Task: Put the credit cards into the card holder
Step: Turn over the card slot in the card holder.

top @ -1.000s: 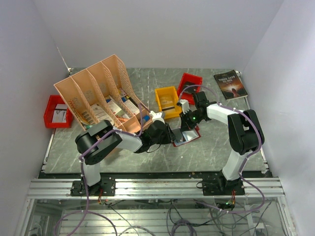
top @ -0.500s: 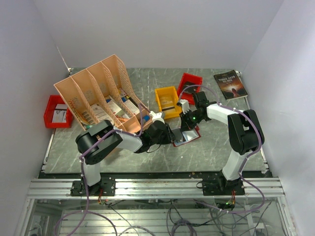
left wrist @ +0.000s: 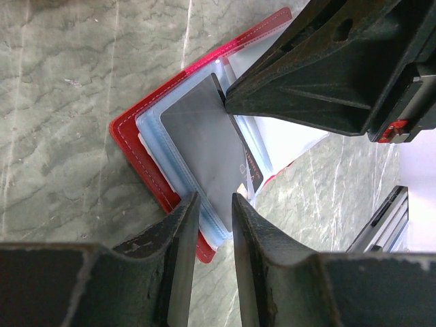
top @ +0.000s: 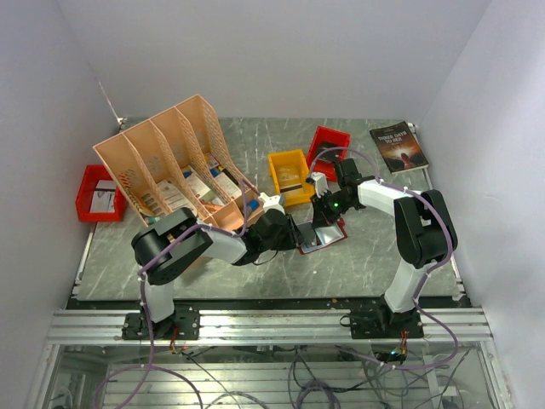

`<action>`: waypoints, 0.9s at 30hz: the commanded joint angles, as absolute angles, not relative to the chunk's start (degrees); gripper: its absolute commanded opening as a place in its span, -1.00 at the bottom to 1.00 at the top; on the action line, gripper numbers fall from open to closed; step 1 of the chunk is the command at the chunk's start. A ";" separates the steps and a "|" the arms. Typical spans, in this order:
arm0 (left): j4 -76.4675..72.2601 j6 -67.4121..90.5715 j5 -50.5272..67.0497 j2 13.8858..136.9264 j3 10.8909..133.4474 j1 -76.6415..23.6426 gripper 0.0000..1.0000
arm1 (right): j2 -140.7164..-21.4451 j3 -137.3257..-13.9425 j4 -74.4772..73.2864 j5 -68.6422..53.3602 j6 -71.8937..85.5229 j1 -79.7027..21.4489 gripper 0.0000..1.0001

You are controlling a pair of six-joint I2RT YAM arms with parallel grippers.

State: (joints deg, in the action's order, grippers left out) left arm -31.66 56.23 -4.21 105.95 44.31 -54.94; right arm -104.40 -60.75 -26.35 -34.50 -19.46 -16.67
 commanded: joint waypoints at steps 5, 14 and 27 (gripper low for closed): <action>-32.52 55.30 -3.08 106.01 46.21 -54.76 -0.26 | -104.52 -61.17 -26.73 -34.31 -19.70 -16.54 -0.86; -32.00 54.36 -2.81 105.83 47.10 -54.84 -0.26 | -102.52 -61.02 -26.54 -34.91 -19.62 -16.35 -0.78; -33.88 53.14 -2.46 105.95 48.22 -54.93 -0.26 | -98.81 -60.57 -26.06 -35.70 -19.33 -14.72 -0.63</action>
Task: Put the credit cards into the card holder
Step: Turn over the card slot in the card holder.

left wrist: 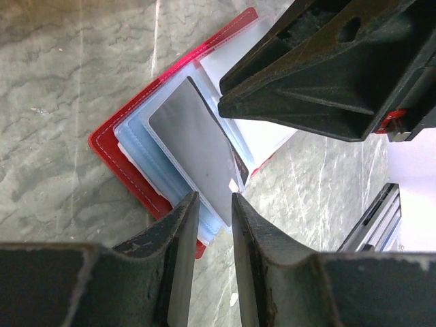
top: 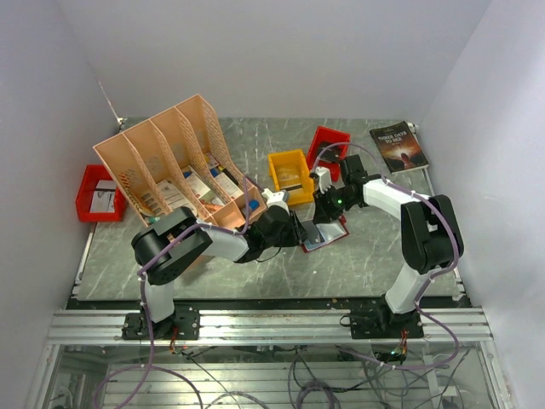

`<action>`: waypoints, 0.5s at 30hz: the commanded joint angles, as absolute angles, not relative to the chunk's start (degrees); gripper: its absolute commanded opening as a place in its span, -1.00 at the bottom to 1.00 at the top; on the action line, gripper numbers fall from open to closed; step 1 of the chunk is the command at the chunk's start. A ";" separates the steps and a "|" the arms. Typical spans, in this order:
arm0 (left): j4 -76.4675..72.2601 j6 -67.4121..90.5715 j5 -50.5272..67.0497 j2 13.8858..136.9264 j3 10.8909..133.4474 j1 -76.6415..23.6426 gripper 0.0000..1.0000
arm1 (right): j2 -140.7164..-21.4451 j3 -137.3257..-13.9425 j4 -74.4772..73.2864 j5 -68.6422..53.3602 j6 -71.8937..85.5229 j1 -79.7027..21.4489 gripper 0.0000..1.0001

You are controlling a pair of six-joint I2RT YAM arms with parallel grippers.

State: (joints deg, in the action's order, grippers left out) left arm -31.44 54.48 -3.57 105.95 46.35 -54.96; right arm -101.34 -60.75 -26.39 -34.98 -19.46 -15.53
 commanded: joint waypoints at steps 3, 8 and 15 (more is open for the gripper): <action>-34.37 52.92 -2.22 106.29 48.67 -54.98 -0.26 | -98.01 -60.56 -26.18 -36.53 -19.19 -13.91 -0.61; -36.40 53.00 -1.72 107.11 49.17 -54.94 -0.26 | -97.05 -60.56 -26.26 -37.73 -18.87 -12.52 -0.60; -37.43 52.35 -1.10 108.38 51.16 -54.93 -0.26 | -96.09 -60.30 -26.08 -37.91 -18.52 -10.51 -0.59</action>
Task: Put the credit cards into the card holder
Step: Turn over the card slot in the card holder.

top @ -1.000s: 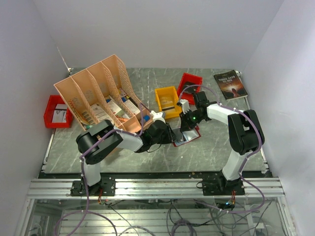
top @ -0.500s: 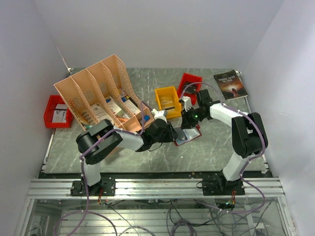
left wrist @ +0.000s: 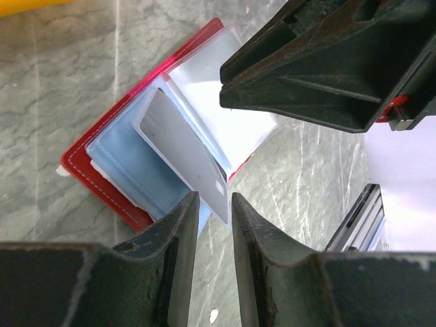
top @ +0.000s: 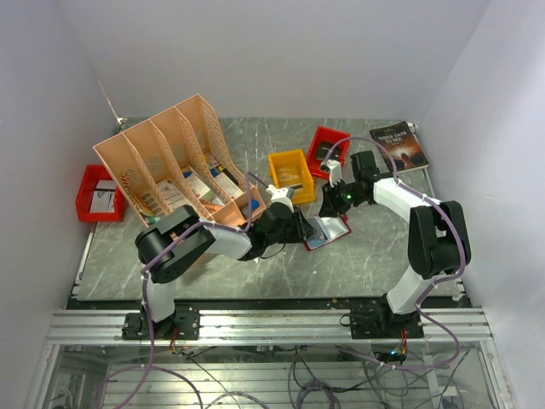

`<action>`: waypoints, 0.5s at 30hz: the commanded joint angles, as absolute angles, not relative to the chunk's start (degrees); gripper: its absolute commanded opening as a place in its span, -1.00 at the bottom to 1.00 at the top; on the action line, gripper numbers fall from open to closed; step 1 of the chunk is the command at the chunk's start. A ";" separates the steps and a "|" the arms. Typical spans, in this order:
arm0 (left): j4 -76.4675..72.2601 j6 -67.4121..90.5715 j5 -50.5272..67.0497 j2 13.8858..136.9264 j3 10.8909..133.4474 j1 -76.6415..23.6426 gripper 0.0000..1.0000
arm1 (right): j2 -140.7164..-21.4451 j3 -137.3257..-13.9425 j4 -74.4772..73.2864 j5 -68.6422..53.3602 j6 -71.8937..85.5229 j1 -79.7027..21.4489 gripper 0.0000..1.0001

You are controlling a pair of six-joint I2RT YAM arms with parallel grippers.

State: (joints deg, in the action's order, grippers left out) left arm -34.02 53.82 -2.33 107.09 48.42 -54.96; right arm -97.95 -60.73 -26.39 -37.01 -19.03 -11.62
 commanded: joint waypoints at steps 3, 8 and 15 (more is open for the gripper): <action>-37.59 52.13 -0.85 109.33 52.20 -54.99 -0.26 | -96.05 -60.37 -26.15 -37.56 -18.41 -9.87 -0.60; -38.39 51.97 -0.85 110.27 53.41 -54.93 -0.25 | -96.13 -60.29 -26.19 -36.64 -18.09 -8.82 -0.62; -38.42 51.41 -0.81 111.79 55.63 -54.95 -0.25 | -96.15 -60.30 -26.34 -36.24 -17.80 -7.53 -0.63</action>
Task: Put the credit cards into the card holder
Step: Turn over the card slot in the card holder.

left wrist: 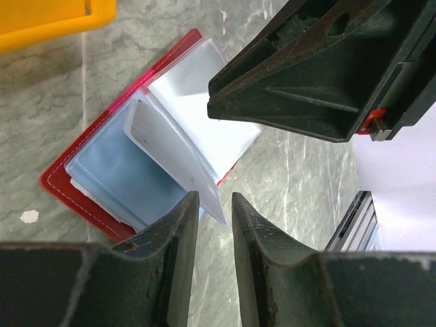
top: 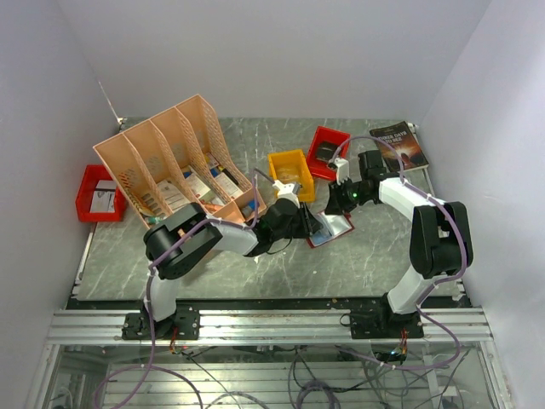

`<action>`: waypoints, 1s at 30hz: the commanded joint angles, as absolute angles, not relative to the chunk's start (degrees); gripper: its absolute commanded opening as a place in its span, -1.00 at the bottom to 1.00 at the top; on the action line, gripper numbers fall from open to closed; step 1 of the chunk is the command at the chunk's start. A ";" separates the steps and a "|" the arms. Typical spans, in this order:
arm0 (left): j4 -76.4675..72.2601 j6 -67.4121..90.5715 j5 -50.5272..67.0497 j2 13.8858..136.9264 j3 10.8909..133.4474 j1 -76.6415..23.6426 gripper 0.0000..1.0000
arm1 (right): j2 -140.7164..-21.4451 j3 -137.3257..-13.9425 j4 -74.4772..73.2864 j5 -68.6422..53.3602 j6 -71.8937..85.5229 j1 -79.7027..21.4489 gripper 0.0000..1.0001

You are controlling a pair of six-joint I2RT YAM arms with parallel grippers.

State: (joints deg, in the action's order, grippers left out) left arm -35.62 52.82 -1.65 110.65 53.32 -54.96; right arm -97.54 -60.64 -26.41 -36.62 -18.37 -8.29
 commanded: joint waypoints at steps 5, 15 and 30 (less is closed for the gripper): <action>-38.81 51.01 -0.69 112.53 56.89 -54.94 -0.25 | -96.49 -60.37 -26.44 -35.18 -17.82 -7.18 -0.64; -39.94 50.58 -1.02 114.11 58.70 -54.93 -0.24 | -97.74 -61.00 -27.11 -33.31 -18.16 -6.59 -0.67; -41.28 49.80 -0.31 118.68 64.17 -54.94 -0.24 | -95.03 -60.74 -26.62 -30.27 -18.90 -0.37 -0.64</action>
